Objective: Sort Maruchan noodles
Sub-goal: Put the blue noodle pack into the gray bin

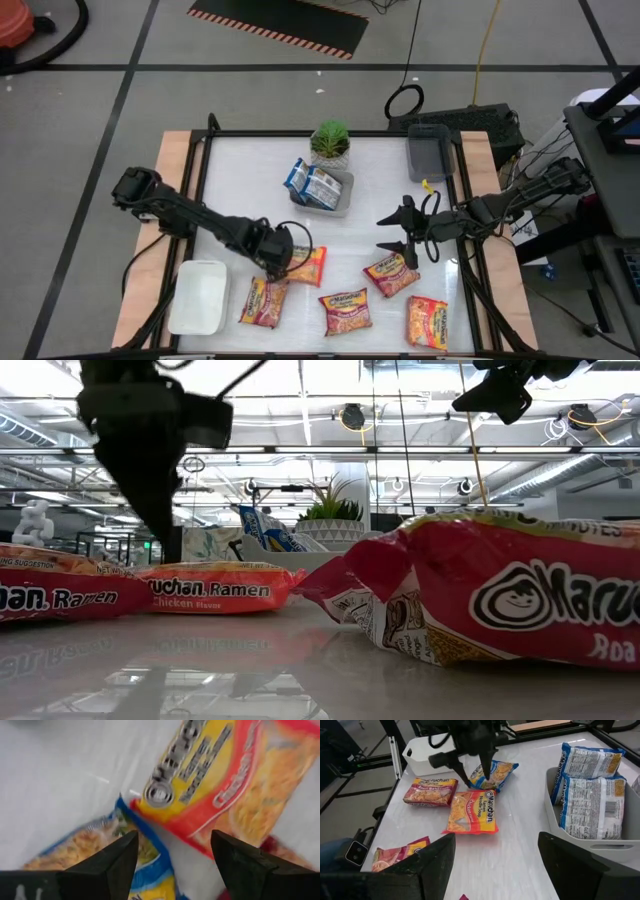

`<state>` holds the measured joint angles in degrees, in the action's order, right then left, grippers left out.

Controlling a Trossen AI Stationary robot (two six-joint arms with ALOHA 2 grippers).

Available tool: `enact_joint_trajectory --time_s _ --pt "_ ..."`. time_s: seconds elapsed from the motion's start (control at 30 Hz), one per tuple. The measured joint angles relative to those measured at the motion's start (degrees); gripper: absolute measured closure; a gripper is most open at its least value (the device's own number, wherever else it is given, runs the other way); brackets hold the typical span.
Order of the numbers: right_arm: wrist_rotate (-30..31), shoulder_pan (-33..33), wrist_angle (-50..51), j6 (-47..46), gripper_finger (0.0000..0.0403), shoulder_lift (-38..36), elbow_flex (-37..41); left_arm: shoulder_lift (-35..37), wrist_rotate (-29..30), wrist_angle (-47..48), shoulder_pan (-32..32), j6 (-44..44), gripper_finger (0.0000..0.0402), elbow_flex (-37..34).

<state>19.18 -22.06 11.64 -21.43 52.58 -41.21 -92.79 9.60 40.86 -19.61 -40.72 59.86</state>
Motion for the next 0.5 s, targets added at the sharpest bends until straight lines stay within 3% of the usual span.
enact_joint_trajectory --time_s 0.3,0.5 --pt "0.0 0.0 -0.02 0.06 0.0127 0.0 0.0 0.02 10.64 1.06 -0.14 5.75 0.0147 2.15" --pt "0.0 0.0 -0.07 -0.2 0.0127 0.0 0.0 0.02 11.6 1.5 2.41 2.11 0.0147 1.18"
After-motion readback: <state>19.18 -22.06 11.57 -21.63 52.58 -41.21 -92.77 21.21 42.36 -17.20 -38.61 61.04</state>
